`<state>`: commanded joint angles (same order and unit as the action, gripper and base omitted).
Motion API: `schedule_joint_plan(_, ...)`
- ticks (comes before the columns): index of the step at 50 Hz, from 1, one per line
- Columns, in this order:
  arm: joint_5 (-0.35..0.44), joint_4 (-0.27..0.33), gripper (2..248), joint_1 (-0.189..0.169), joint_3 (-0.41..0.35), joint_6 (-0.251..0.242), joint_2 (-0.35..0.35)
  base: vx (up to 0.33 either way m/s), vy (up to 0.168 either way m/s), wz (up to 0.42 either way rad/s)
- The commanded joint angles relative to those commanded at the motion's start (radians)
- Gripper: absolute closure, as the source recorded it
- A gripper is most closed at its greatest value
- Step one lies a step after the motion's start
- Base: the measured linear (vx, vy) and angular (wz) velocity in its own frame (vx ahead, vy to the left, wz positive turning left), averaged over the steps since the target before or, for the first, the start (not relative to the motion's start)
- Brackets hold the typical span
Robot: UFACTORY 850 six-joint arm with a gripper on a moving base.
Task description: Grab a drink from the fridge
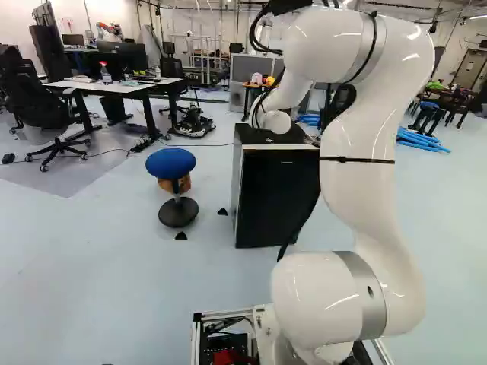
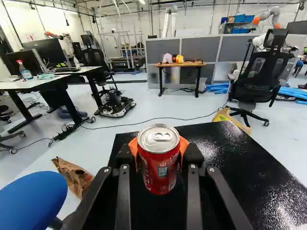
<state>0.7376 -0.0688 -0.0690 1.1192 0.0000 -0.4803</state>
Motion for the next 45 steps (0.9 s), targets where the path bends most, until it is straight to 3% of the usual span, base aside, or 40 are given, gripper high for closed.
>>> schedule_joint_plan(45, 0.065, 0.033, 150, 0.033, -0.494, 0.0, 0.363, 0.0, 0.0, 0.0)
